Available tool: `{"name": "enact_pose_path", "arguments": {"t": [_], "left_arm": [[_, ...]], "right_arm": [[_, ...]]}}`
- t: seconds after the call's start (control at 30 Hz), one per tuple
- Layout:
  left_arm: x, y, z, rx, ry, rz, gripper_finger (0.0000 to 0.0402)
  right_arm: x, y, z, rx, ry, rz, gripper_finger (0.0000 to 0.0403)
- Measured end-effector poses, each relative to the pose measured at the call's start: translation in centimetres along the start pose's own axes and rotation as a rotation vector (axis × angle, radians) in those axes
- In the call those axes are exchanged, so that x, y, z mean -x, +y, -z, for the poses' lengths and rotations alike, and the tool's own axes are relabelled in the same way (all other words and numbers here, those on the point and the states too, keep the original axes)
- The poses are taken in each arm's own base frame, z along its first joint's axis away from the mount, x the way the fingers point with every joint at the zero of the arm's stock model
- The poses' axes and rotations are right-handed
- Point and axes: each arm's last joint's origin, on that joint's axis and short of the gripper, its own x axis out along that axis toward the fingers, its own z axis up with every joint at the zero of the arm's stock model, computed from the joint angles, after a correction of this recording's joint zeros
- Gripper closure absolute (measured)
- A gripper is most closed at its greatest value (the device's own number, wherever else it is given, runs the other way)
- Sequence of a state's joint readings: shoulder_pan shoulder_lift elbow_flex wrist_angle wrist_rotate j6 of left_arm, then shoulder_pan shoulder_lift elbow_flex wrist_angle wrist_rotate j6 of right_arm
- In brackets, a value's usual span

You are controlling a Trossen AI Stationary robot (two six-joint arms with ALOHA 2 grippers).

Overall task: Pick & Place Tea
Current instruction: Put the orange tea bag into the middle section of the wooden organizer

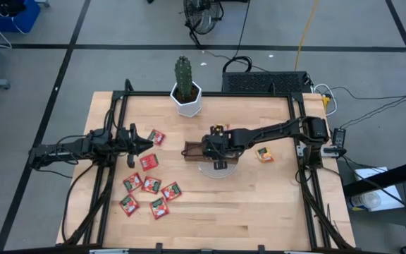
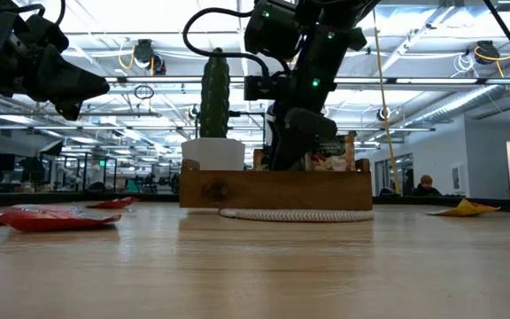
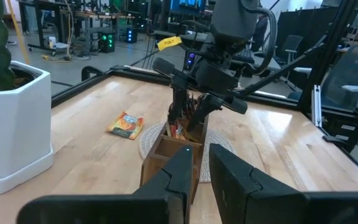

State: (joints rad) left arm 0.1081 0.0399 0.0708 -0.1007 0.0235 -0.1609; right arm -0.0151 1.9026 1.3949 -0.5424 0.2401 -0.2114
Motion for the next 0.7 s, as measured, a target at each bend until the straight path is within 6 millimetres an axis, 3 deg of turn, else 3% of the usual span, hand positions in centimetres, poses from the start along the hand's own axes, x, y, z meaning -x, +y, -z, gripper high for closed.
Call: {"name": "enact_pose_path", "arguments": {"t": [0.33, 0.53, 0.7], "left_arm": [[0.00, 0.00, 0.00, 0.000, 0.000, 0.001, 0.0344], [0.00, 0.00, 0.00, 0.000, 0.000, 0.000, 0.0344], [0.00, 0.00, 0.00, 0.000, 0.000, 0.000, 0.0344]], "right_arm": [[-0.04, -0.24, -0.21, 0.002, -0.026, -0.003, 0.0268], [-0.49, -0.42, -0.18, -0.021, -0.044, -0.094, 0.0269], [-0.26, -0.37, -0.33, -0.013, -0.060, -0.093, 0.0289]]}}
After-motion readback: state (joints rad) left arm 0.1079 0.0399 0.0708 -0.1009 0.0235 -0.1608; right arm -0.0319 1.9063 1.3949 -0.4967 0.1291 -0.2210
